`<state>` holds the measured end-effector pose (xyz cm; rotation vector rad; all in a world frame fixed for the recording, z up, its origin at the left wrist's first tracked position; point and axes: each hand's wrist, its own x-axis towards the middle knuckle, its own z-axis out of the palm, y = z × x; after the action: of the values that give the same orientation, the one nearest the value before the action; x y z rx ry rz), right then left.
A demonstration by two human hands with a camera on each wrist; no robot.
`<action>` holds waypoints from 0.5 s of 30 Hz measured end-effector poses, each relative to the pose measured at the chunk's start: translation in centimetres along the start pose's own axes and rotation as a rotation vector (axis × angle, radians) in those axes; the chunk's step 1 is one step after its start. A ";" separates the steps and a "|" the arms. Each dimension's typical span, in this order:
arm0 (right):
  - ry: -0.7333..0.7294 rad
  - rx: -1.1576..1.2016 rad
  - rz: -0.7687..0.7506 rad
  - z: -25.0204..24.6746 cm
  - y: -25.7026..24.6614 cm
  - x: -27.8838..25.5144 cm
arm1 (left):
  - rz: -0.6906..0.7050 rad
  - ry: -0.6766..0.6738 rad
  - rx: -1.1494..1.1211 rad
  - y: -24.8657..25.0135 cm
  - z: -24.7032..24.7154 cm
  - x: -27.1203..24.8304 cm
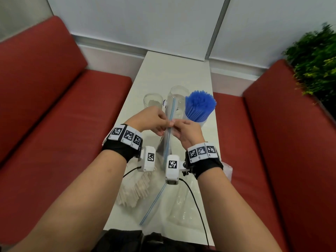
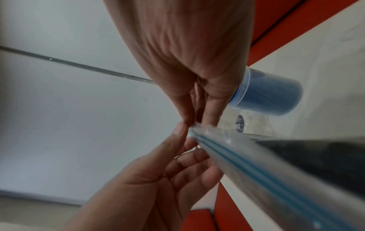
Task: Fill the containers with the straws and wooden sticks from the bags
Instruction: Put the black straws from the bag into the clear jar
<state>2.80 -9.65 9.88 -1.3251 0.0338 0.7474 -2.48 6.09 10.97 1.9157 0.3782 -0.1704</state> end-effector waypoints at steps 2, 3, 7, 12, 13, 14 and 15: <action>-0.016 0.030 0.022 0.1 -0.2 0.1 | 0.008 -0.006 0.026 0.0 -0.2 0.3; -0.018 0.030 0.028 0.2 -0.3 0.2 | 0.012 -0.011 0.041 0.0 -0.2 0.4; 0.010 0.004 0.009 0.8 0.0 0.7 | 0.015 -0.043 0.096 0.0 -0.6 0.7; 0.076 -0.041 -0.013 1.7 0.1 0.8 | -0.008 -0.052 0.107 0.2 -0.8 0.9; 0.081 -0.045 -0.016 1.7 0.1 0.9 | -0.009 -0.046 0.098 0.2 -0.9 0.9; 0.078 -0.044 -0.019 1.7 0.1 1.0 | -0.010 -0.039 0.078 0.2 -0.9 1.0; 0.070 -0.039 -0.015 1.6 0.1 1.0 | -0.012 -0.028 0.055 0.1 -0.8 1.0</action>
<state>2.90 -7.78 9.83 -1.3872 0.0651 0.6920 -1.54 7.00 11.09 1.9630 0.3693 -0.2171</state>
